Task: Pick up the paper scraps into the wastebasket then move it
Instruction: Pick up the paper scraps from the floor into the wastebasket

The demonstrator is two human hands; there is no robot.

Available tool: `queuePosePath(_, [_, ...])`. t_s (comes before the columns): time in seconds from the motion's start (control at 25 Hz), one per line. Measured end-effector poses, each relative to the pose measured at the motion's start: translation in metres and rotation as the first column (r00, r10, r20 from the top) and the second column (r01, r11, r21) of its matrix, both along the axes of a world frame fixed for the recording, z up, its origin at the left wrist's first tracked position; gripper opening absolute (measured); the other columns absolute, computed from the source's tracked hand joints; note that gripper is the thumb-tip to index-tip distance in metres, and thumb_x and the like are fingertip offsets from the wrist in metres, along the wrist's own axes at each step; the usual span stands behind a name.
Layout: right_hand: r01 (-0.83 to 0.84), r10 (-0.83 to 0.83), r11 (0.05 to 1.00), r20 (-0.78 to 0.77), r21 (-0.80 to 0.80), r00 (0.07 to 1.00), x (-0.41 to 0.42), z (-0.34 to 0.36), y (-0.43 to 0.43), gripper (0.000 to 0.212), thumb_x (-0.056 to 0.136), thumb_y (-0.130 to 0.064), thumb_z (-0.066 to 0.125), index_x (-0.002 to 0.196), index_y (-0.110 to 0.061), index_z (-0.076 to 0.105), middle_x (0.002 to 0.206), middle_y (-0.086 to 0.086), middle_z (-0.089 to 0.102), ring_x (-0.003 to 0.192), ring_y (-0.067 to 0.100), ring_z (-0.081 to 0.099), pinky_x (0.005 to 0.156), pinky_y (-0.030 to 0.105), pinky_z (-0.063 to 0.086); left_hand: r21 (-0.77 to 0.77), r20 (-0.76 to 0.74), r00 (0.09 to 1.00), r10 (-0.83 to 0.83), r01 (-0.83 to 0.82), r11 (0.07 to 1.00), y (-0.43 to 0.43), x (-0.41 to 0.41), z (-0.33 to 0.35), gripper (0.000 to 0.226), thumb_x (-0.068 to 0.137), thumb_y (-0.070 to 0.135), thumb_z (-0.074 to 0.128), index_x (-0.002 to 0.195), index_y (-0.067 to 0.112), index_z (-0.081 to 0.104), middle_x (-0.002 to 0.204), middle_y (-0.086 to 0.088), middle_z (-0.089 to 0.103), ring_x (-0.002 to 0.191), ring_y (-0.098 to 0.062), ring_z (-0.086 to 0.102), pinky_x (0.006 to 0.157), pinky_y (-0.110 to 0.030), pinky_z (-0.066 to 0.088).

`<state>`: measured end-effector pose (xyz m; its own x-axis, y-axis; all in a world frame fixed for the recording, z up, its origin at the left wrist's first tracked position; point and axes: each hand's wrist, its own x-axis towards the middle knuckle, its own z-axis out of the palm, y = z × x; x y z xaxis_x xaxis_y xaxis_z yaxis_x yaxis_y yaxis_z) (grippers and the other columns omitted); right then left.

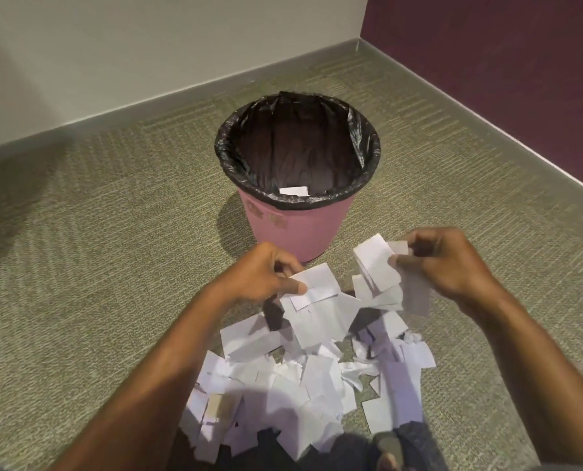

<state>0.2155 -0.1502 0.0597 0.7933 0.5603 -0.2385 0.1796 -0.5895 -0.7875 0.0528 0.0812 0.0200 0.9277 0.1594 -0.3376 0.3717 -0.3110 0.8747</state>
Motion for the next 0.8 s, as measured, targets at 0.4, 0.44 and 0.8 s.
queuePosePath(0.4, [0.233,-0.141,0.854,-0.226,0.464,0.964,0.039,0.076,0.086,0.022,0.08,0.002,0.073,0.099,-0.007,0.068,0.096,0.012,0.074,0.082,0.023,0.073,0.068,0.03,0.06,-0.26,0.319,0.769,0.554,-0.492,0.831,0.098,0.042,0.103,0.009,0.071,0.012,0.08,0.071,0.015,0.071,0.074,-0.002,0.073,0.064,-0.014,0.067,0.051,-0.02,0.053])
queuePosePath(0.44, [0.255,-0.166,0.852,-0.226,0.458,0.96,0.042,0.075,0.098,0.022,0.081,0.003,0.072,0.1,-0.005,0.068,0.097,0.012,0.074,0.082,0.023,0.072,0.068,0.03,0.059,-0.241,0.307,0.741,0.597,-0.547,0.802,0.103,0.049,0.099,0.012,0.075,0.008,0.079,0.073,0.013,0.069,0.075,-0.003,0.072,0.065,-0.015,0.066,0.051,-0.021,0.054])
queuePosePath(0.8, [0.261,-0.149,0.846,-0.263,0.465,0.953,0.045,0.055,0.141,0.021,0.079,0.01,0.066,0.098,0.001,0.066,0.089,0.017,0.069,0.084,0.027,0.071,0.08,0.034,0.06,-0.252,0.323,0.746,0.583,-0.526,0.812,0.102,0.073,0.079,0.023,0.08,-0.002,0.074,0.101,0.006,0.069,0.087,-0.009,0.067,0.082,-0.019,0.069,0.065,-0.032,0.062])
